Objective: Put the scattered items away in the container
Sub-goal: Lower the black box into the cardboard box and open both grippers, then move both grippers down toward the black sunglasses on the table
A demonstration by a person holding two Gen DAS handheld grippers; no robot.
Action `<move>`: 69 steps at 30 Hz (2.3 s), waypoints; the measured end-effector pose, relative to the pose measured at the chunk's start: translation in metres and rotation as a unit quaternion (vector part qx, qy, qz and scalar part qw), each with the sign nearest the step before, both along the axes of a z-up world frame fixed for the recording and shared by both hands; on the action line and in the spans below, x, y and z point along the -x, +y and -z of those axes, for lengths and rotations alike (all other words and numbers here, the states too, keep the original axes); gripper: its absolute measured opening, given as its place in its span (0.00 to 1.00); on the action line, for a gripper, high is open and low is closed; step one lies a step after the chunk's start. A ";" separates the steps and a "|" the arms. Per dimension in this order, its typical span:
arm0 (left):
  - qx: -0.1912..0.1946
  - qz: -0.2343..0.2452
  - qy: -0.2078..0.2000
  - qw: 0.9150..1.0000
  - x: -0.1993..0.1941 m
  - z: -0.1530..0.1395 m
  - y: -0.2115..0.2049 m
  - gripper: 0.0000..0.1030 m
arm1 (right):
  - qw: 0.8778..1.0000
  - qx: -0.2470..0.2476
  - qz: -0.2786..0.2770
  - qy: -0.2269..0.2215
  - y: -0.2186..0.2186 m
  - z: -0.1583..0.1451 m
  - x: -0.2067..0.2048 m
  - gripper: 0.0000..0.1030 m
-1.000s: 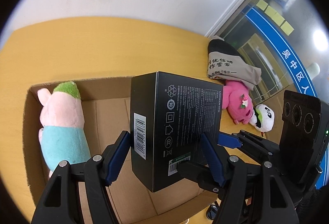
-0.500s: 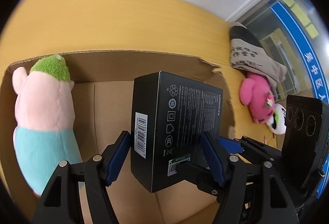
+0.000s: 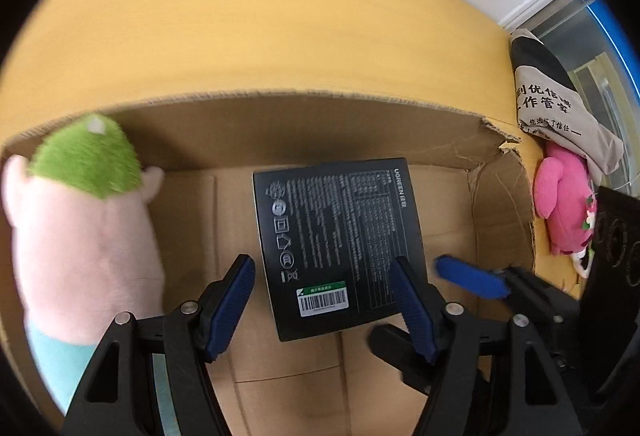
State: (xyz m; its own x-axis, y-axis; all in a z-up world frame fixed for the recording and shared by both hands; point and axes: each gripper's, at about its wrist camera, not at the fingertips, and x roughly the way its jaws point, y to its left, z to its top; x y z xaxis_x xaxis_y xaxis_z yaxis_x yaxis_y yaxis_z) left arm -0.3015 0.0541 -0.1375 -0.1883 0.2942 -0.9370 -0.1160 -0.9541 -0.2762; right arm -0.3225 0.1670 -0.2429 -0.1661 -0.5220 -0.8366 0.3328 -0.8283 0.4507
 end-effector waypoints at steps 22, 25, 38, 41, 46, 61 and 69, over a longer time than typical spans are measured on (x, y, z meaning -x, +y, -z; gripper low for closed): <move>0.029 -0.015 0.146 0.989 -0.156 -0.160 0.020 0.68 | 0.996 0.003 0.014 0.093 0.052 -0.143 -0.135 0.93; 0.026 -0.022 0.148 0.988 -0.168 -0.164 0.019 0.68 | 0.994 -0.003 0.011 0.106 0.056 -0.156 -0.153 0.94; 0.043 -0.029 0.163 0.985 -0.205 -0.179 0.011 0.68 | 0.994 -0.004 0.023 0.108 0.071 -0.167 -0.188 0.95; 0.041 -0.038 0.169 0.984 -0.213 -0.184 0.002 0.68 | 0.993 -0.002 0.014 0.117 0.064 -0.174 -0.193 0.95; 0.042 -0.053 0.178 0.982 -0.224 -0.191 -0.011 0.68 | 0.992 0.003 0.001 0.127 0.054 -0.183 -0.200 0.95; 0.028 -0.069 0.169 0.983 -0.248 -0.191 -0.029 0.66 | 0.989 0.006 -0.022 0.148 0.055 -0.202 -0.231 0.41; 0.035 -0.034 0.154 0.987 -0.244 -0.191 -0.021 0.24 | 0.988 0.013 -0.003 0.151 0.057 -0.210 -0.234 0.97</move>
